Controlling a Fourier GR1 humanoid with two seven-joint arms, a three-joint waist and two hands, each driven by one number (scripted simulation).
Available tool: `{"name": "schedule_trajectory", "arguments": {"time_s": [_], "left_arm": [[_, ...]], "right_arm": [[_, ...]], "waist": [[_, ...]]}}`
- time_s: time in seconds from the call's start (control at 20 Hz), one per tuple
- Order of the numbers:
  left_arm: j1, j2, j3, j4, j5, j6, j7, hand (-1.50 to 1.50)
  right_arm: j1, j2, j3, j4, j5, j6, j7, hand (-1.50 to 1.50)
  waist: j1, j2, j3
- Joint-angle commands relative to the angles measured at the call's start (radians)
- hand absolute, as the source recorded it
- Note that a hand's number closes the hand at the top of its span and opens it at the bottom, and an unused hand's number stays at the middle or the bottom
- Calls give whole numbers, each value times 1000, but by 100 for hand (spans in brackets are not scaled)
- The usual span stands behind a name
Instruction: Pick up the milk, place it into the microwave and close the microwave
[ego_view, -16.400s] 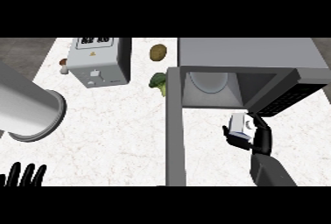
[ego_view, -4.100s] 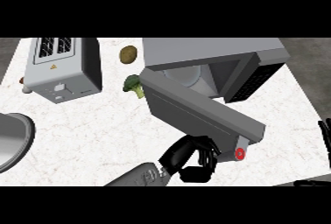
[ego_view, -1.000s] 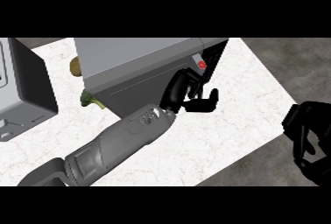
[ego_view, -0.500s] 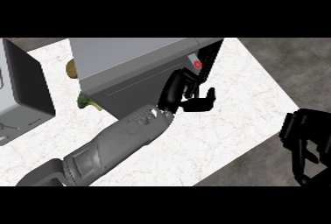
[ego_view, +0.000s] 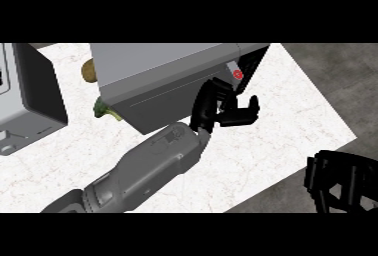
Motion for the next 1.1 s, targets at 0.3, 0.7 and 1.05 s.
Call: {"name": "schedule_trajectory", "arguments": {"time_s": [0.3, 0.7, 1.05], "left_arm": [[53, 1, 140, 81, 198, -157, -20, 150], [85, 35, 104, 134, 251, -313, -60, 150], [95, 43, 78, 178, 281, -418, -83, 150]], "right_arm": [[109, 55, 77, -102, 9, -50, 11, 150], [191, 89, 129, -200, 48, -118, 33, 150], [245, 125, 178, -285, 106, -191, 61, 150]], "waist": [[66, -7, -1], [106, -10, -3], [136, -17, -3]]}}
